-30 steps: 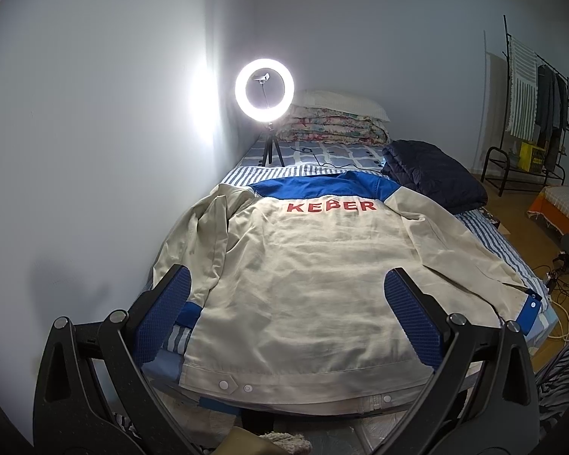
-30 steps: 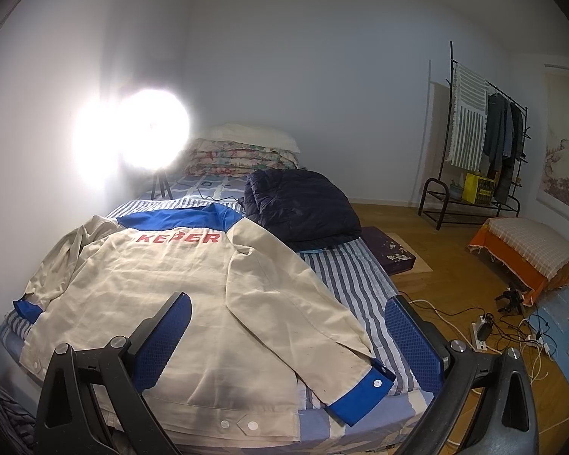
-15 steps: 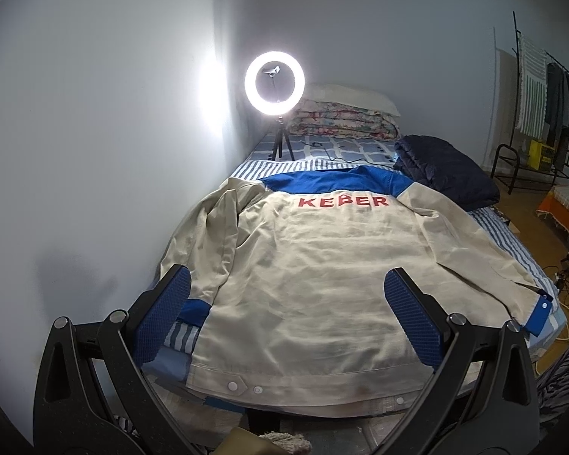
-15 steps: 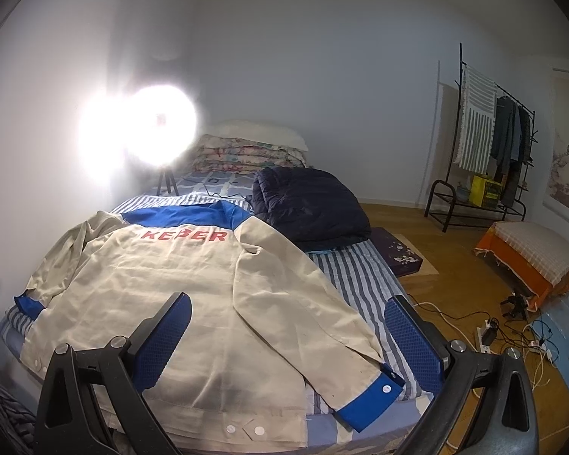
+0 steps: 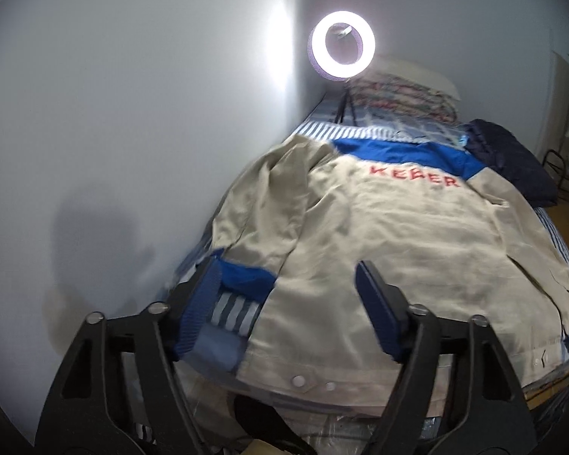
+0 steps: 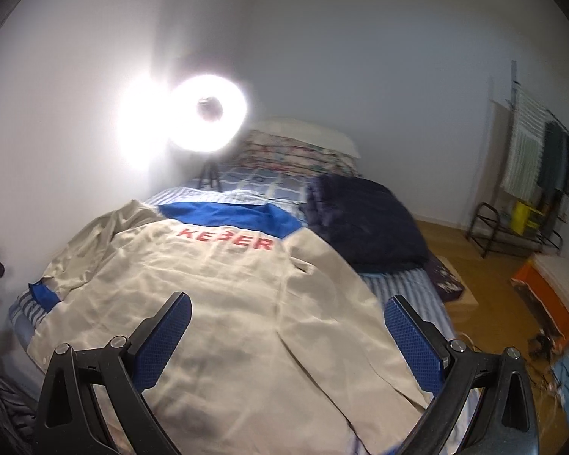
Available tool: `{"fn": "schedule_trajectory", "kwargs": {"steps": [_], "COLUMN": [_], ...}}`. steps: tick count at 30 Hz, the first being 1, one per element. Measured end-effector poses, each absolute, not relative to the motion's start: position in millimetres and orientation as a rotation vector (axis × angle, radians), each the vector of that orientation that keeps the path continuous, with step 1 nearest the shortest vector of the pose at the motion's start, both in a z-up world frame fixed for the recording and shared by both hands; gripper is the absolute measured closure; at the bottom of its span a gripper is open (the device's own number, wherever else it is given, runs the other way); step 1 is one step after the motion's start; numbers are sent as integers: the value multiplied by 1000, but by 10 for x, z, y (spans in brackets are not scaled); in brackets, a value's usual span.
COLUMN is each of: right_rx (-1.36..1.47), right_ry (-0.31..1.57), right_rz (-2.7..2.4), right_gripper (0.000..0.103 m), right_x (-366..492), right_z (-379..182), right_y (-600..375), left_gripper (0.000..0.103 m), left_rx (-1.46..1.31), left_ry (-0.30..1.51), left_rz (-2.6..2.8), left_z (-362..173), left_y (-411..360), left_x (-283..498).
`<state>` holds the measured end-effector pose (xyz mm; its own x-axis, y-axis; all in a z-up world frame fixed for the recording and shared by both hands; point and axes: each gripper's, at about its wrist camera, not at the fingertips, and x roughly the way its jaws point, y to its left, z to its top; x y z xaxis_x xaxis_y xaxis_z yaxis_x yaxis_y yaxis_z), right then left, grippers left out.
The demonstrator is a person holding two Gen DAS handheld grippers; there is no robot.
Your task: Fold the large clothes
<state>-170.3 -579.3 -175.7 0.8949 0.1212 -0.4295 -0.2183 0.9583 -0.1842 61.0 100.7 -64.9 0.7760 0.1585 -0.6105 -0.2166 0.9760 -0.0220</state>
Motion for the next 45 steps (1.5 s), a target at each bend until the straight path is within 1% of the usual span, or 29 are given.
{"fn": "schedule_trajectory", "kwargs": {"steps": [2,4,5,7,8,10,16,19,24,29,32,33,35,37,38,39,40,41,43,45], "right_rx": [-238,-256,-269,-280,-277,-259,-155,-157,-199,-226,-238,-238,-244,-249,-248,-242,-235,-224,-201,-183], "right_ry": [403,388,392,416,437,487,624,652,589,580,610,621,641,654,660,676,691,711,757,800], "right_rz": [237,294,325,384,417,482,583,596,587,579,583,588,603,616,624,636,646,658,675,690], "right_gripper": [1,1,3,9,10,20,33,33,33,33,33,33,33,34,35,38,44,47,61,67], "right_x": [-1567,-1445,-1361,-1227,-1155,-1007,-759,-769,-913,-914,-858,-841,-812,-800,-797,-773,-760,-732,-668,-593], "right_z": [-1799,-1848,-1882,-1935,-1968,-2036,-2301,-2361,-2273,-2312,-2390,-2415,-2464,-2494,-2506,-2519,-2537,-2558,-2610,-2673], "right_y": [-5660,-5519,-5435,-5303,-5249,-5136,-4968,-4933,-4936,-4918,-4866,-4849,-4802,-4768,-4757,-4739,-4732,-4720,-4694,-4654], "left_gripper": [40,46,46,46,46,46,46,46,45,45,46,48,83,92,96,96,97,98,98,98], "left_rx": [-136,-156,-155,-179,-214,-309,-543,-619,-734,-705,-641,-609,-533,-483,-471,-455,-430,-398,-329,-257], "left_ry": [679,708,719,757,773,821,881,888,924,928,926,921,914,893,876,856,833,809,768,725], "left_rz": [203,217,223,236,229,221,257,295,364,414,440,446,467,471,467,466,467,463,455,438], "left_z": [-741,-844,-897,-999,-1043,-1174,-1539,-1722,-2080,-2206,-2206,-2206,-2198,-2182,-2155,-2115,-2052,-1972,-1803,-1612], "left_y": [1152,1253,1289,1358,1400,1515,1789,1936,2203,2294,2276,2257,2207,2195,2191,2184,2168,2143,2082,2006], "left_x": [657,731,771,844,873,978,1243,1389,1618,1779,1875,1903,1946,1970,1965,1957,1936,1915,1886,1849]}}
